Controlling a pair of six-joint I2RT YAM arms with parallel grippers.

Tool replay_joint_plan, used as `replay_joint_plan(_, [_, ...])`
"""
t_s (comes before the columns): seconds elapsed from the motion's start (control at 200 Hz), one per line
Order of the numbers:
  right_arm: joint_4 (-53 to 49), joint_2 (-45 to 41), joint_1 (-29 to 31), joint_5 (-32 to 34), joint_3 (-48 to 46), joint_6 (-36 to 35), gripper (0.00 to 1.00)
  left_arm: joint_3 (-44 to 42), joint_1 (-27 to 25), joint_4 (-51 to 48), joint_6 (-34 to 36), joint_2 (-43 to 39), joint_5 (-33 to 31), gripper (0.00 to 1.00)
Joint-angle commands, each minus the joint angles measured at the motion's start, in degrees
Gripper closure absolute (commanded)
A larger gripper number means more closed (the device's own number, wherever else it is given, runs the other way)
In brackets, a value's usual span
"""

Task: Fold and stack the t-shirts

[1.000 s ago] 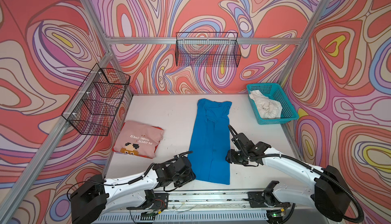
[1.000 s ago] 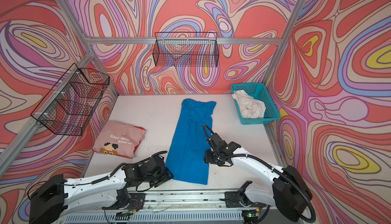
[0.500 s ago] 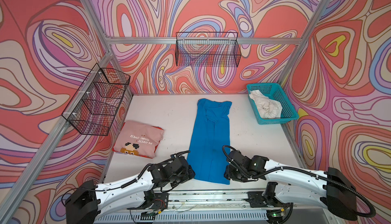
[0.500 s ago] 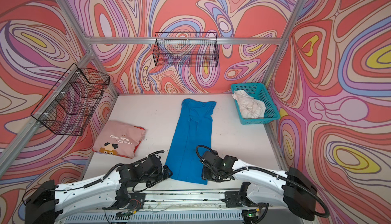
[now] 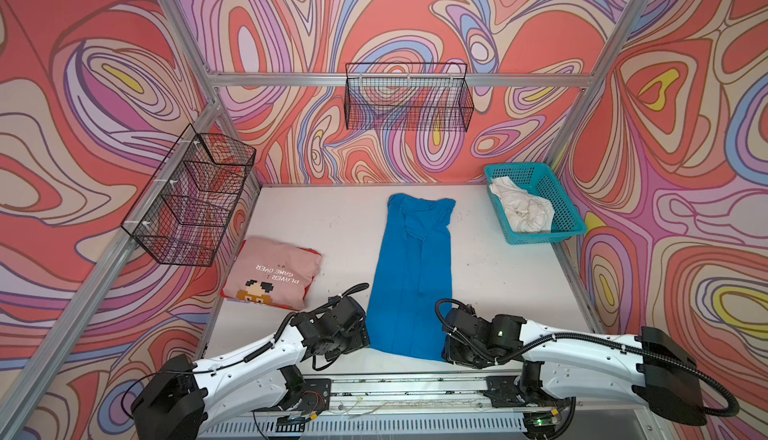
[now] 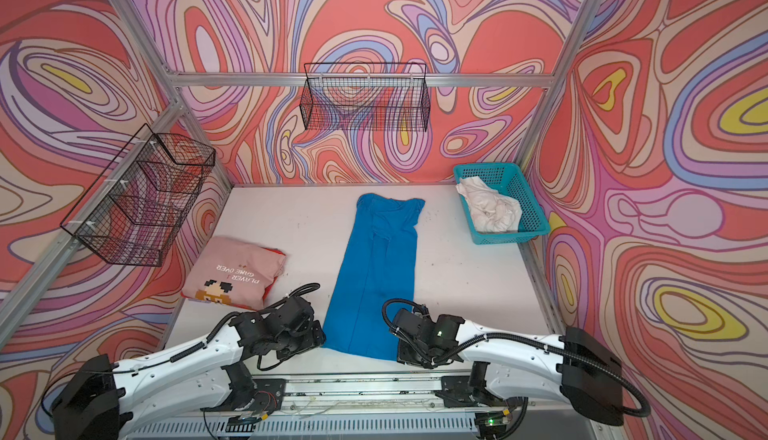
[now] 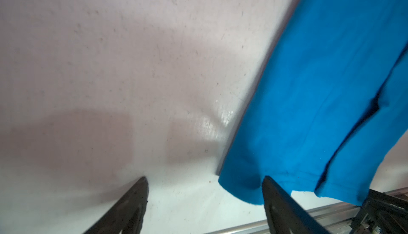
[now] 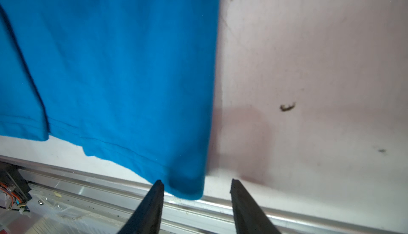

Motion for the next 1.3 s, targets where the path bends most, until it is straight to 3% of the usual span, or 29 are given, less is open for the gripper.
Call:
replay_joint_plan(0.0, [1.6, -0.1, 0.7, 1.2, -1.5, 2.9, 0.50, -2.1, 0.4, -2.0, 1.4, 3.2, 0.7, 0.25])
replay_joint_plan(0.431, [5.6, 1.9, 1.6, 0.9, -2.8, 3.6, 0.61, -3.6, 0.3, 6.1, 0.1, 8.2, 5.3, 0.43])
replay_joint_plan(0.921, [8.2, 2.8, 1.6, 0.9, -4.0, 3.7, 0.71, -3.9, 0.4, 7.7, 0.3, 11.0, 6.8, 0.69])
replay_joint_plan(1.207, [8.7, 2.0, 1.6, 1.3, -4.8, 4.0, 0.81, -4.0, 0.4, 8.3, 0.1, 10.9, 7.3, 0.80])
replay_joint_plan(1.292, [8.8, 1.7, 1.6, 1.3, -4.7, 4.0, 0.87, -3.9, 0.4, 8.5, 0.0, 11.0, 7.5, 0.88])
